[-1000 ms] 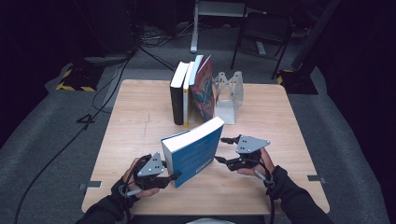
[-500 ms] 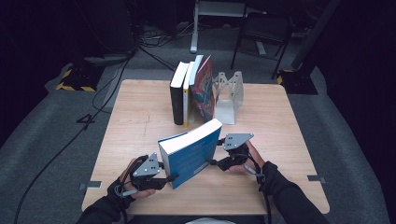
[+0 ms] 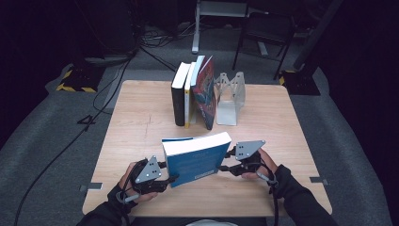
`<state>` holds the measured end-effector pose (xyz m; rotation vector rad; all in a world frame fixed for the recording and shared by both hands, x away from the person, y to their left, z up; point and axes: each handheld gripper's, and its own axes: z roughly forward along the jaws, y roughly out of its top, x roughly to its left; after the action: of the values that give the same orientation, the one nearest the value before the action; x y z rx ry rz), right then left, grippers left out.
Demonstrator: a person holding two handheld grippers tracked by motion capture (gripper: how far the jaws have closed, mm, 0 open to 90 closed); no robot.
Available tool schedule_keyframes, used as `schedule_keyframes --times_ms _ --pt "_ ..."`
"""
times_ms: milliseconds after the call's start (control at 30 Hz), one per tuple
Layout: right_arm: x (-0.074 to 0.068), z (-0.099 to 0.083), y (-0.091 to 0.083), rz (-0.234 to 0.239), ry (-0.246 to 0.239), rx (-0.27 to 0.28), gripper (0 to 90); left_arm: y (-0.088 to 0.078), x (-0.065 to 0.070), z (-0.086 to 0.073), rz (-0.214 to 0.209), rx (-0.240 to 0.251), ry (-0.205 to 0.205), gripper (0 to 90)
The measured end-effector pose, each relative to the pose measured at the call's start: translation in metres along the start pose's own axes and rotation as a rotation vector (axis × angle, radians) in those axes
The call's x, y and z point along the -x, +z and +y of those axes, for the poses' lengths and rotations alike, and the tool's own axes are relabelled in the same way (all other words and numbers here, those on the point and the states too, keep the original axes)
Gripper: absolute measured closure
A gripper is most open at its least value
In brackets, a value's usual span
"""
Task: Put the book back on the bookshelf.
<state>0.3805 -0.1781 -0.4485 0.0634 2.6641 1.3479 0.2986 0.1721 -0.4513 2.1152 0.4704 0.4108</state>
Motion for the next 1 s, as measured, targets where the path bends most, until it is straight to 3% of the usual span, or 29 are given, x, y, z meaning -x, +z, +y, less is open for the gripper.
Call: schedule_keyframes --times_ms 167,200,233,300,400,467,700,833,1000 --pt "-0.013 0.018 -0.011 -0.033 -0.015 0.091 46.2 0.003 -0.004 0.001 0.017 0.002 -0.010 48.5" --pt "-0.013 0.018 -0.011 -0.033 -0.015 0.091 46.2 0.003 -0.004 0.001 0.017 0.002 -0.010 48.3" --pt "-0.015 0.024 -0.015 -0.057 -0.005 0.131 45.9 0.005 -0.005 0.001 0.019 0.005 -0.018 47.7" --pt "-0.014 0.029 -0.021 -0.059 0.008 0.174 49.0 0.009 -0.010 0.002 0.029 0.019 -0.038 46.0" --pt "-0.015 0.035 -0.028 -0.079 0.021 0.208 50.6 0.014 -0.014 0.003 0.033 0.030 -0.053 43.1" --pt "-0.019 0.040 -0.033 -0.124 0.018 0.210 52.2 0.020 -0.019 0.005 0.032 0.037 -0.068 40.2" --pt "-0.024 0.041 -0.045 -0.129 0.041 0.207 57.4 0.037 -0.031 0.014 -0.006 0.044 -0.077 32.4" --pt "-0.026 0.041 -0.053 -0.151 0.036 0.183 57.6 0.047 -0.035 0.021 -0.031 0.041 -0.065 31.0" --pt "-0.025 0.043 -0.066 -0.184 0.064 0.169 57.3 0.061 -0.044 0.031 -0.075 0.030 -0.037 31.1"
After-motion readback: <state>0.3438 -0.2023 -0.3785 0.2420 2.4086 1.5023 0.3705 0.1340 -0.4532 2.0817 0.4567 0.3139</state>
